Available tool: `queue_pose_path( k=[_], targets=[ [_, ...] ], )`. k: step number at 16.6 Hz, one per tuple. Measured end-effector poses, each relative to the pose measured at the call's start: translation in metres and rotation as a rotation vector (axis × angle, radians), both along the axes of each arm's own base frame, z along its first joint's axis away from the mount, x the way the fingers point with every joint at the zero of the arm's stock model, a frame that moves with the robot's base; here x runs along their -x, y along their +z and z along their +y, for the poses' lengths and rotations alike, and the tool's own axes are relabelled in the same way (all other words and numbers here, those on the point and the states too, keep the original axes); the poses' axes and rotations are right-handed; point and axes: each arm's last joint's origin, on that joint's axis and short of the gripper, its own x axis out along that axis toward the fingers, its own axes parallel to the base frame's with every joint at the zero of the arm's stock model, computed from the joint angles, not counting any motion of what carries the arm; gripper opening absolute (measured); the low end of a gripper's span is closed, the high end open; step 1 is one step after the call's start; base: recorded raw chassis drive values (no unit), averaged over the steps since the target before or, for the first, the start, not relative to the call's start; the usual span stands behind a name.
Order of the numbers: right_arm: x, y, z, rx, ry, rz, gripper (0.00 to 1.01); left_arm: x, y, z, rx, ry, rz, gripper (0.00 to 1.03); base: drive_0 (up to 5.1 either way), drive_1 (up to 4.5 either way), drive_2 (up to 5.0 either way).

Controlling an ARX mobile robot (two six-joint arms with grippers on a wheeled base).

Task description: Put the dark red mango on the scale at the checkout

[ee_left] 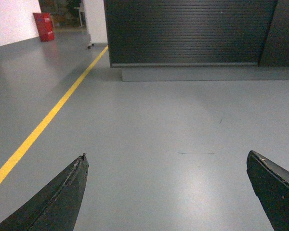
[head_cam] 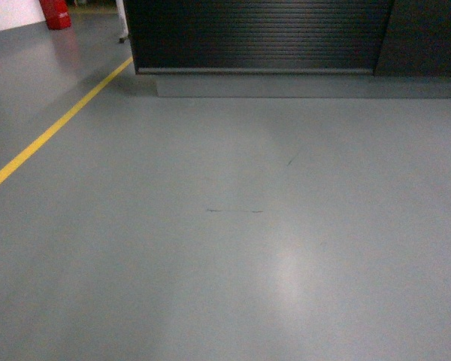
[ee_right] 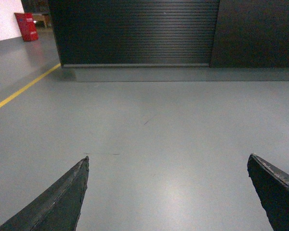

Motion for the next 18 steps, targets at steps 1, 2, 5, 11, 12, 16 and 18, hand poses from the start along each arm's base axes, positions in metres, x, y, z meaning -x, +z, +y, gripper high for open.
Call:
queue_pose_path(
  k=[1,2,5,11,12,16,18],
  targets=[
    [0.0,0.0,0.0,0.0,0.0,0.0,0.98,0.0,0.0001,0.0,0.0,0.0,0.0,0.98,0.0,0.0,0.0],
    [0.0,0.0,0.0,0.0,0.0,0.0,0.98,0.0,0.0001,0.0,0.0,0.0,0.0,0.98,0.0,0.0,0.0],
    [0.0,0.0,0.0,0.0,0.0,0.0,0.98,0.0,0.0001,0.0,0.0,0.0,0.0,0.98,0.0,0.0,0.0],
    [0.0,0.0,0.0,0.0,0.0,0.0,0.98,0.0,0.0001,0.0,0.0,0.0,0.0,0.98,0.0,0.0,0.0],
    [0.0,0.0,0.0,0.0,0.0,0.0,0.98,0.0,0.0001,0.0,0.0,0.0,0.0,0.98,0.0,0.0,0.0],
    [0.0,0.0,0.0,0.0,0.0,0.0,0.98,0.0,0.0001,0.0,0.0,0.0,0.0,0.98,0.0,0.0,0.0],
    [0.0,0.0,0.0,0.0,0.0,0.0,0.98,0.0,0.0001,0.0,0.0,0.0,0.0,0.98,0.0,0.0,0.0]
  ],
)
